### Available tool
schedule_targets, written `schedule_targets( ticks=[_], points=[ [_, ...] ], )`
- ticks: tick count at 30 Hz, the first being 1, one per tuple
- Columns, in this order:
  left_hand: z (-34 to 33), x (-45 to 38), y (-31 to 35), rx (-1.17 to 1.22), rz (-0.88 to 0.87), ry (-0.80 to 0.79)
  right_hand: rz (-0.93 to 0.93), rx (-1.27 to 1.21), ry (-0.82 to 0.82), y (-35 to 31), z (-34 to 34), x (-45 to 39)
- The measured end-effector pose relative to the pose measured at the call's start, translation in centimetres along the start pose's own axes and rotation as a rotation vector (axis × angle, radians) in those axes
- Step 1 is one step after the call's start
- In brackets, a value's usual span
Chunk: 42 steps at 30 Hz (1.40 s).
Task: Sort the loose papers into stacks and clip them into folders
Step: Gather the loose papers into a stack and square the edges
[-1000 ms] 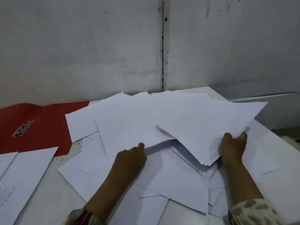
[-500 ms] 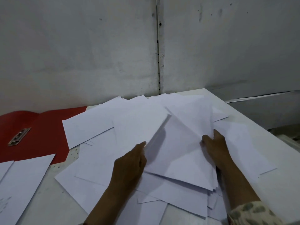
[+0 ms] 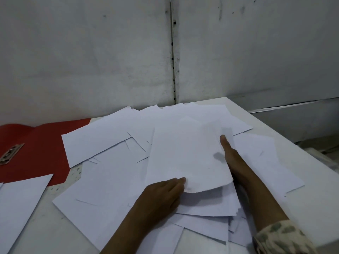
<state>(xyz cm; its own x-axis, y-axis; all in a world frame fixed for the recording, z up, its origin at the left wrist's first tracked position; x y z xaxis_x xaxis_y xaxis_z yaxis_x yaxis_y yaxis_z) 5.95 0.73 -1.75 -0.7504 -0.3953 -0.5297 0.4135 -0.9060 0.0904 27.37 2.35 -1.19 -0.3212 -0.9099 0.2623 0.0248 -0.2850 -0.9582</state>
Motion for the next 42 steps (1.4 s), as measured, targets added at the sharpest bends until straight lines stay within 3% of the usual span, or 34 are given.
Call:
schedule_targets(
  ticks=[3, 6, 8, 11, 14, 19, 24, 29, 36, 42],
  points=[
    [0.0, -0.1, 0.1, 0.008, -0.014, -0.041, 0.028, 0.144, -0.085, -0.2, 0.5, 0.2],
    [0.8, 0.5, -0.2, 0.013, 0.026, 0.051, 0.028, 0.298, -0.111, -0.2, 0.8, 0.0],
    [1.9, 1.0, -1.1, 0.115, 0.193, 0.192, 0.014, 0.311, -0.103, -0.3, 0.7, 0.1],
    [3.3, 2.0, -3.3, 0.257, 0.614, 0.400, -0.031, 0.238, -0.065, 0.0, 0.6, 0.1],
    [3.4, 2.7, -4.7, 0.384, 0.943, 0.394, -0.052, 0.164, -0.010, -0.3, 0.1, 0.1],
    [3.3, 1.9, -5.2, 0.709, 1.159, 0.412, -0.012, 0.023, -0.070, -1.3, -2.7, 0.4],
    [4.3, 2.8, -7.1, 0.799, 1.136, 0.357, 0.046, 0.168, -0.166, -2.0, -4.8, 1.3],
    [4.8, 4.5, -8.4, 0.706, 1.168, 0.303, 0.094, 0.347, -0.226, -2.1, -7.1, 1.6],
    [7.1, 6.2, -9.8, 0.508, 1.182, 0.379, 0.341, 0.684, 0.117, -1.0, -6.8, 0.7],
    [9.2, 9.5, -11.5, 0.441, 1.189, 0.392, 0.601, 1.121, 0.101, 0.1, -7.2, 2.4]
  ],
)
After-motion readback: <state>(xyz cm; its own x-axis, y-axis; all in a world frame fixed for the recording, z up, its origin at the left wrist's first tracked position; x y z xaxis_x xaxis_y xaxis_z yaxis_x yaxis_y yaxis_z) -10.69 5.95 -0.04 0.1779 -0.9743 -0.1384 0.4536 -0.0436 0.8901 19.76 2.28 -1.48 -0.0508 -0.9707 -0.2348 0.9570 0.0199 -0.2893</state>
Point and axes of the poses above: each hand's wrist, its own x-axis away from the middle knuckle, its own z-axis out of the back of the hand, y = z × x, the point moved 4 cm from there along -x, towards the middle knuckle, and after that the axes turned 5 degrees about x, right-handed, at the moved point
